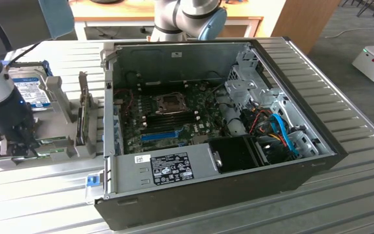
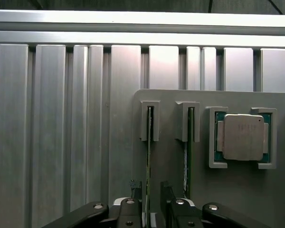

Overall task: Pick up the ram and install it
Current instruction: 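Pick up the ram and move it above insertion slot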

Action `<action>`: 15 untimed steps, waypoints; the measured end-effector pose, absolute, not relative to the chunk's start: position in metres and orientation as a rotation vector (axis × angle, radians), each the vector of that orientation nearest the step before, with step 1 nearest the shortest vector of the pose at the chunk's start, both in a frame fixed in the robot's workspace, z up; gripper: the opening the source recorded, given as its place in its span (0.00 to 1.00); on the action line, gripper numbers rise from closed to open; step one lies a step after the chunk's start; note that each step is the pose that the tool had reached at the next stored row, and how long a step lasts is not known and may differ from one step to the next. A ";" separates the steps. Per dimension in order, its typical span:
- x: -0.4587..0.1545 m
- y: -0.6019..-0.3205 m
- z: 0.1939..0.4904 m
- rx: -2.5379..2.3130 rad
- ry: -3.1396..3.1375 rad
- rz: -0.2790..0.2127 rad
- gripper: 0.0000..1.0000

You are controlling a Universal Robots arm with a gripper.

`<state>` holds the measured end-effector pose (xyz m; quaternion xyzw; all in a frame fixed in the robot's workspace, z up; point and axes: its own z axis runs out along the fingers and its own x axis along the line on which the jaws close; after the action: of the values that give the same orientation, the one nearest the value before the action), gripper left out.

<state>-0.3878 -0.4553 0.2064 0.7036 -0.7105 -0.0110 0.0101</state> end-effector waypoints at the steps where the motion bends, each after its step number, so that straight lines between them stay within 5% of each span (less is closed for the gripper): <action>1: -0.387 -0.455 0.206 2.196 -2.218 -0.034 0.30; 15: -0.374 -0.455 0.206 2.196 -2.218 -0.035 0.30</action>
<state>-0.3745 -0.4552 0.2063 0.7036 -0.7105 -0.0112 0.0103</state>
